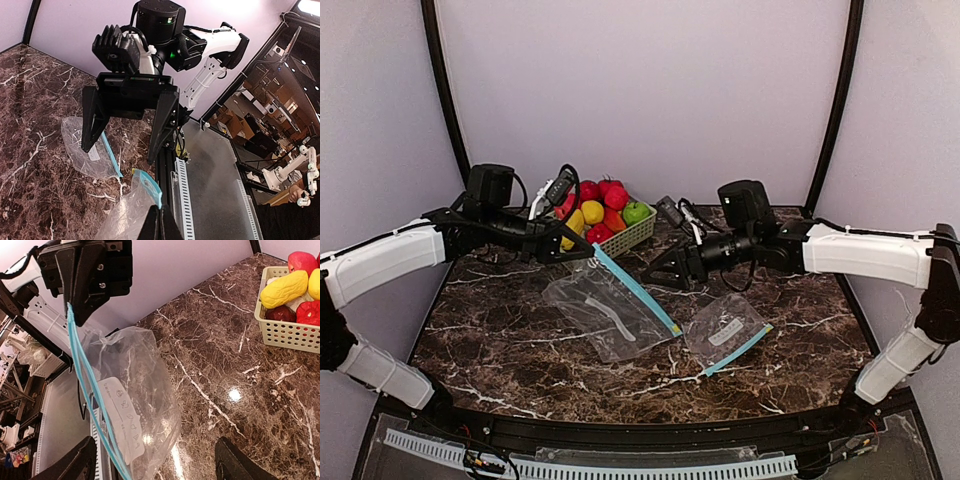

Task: Place the food in the zip-top bag and seal the zipper
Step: Pass from the left arm to the right

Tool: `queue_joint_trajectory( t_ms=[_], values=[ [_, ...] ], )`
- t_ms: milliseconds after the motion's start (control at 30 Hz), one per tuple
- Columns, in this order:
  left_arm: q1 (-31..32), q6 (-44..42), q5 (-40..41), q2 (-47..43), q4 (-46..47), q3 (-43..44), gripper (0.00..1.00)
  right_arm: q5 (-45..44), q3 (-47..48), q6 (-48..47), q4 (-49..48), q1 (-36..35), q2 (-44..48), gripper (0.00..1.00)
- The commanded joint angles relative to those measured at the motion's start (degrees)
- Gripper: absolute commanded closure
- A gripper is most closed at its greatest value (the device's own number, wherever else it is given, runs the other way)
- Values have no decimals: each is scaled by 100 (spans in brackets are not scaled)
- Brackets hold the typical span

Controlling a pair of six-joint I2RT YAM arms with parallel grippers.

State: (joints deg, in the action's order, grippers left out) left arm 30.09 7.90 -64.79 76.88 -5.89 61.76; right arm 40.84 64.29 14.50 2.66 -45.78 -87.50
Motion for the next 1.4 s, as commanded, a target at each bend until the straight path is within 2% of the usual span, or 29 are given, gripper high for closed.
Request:
queue_joint_trajectory(
  t_ms=[0, 600, 933, 1367],
  values=[
    [41, -64, -165, -9, -32, 75, 99, 1, 135, -101, -117, -48, -153, 20],
    [41, -38, -181, 17, 7, 81, 99, 360, 82, -281, -239, -62, -405, 23],
    [41, -27, -159, 55, 17, 74, 99, 500, 10, -343, -240, -107, -421, 29],
    [41, -24, -136, 96, 22, 71, 99, 862, -22, -270, -239, -194, -478, 42]
  ],
)
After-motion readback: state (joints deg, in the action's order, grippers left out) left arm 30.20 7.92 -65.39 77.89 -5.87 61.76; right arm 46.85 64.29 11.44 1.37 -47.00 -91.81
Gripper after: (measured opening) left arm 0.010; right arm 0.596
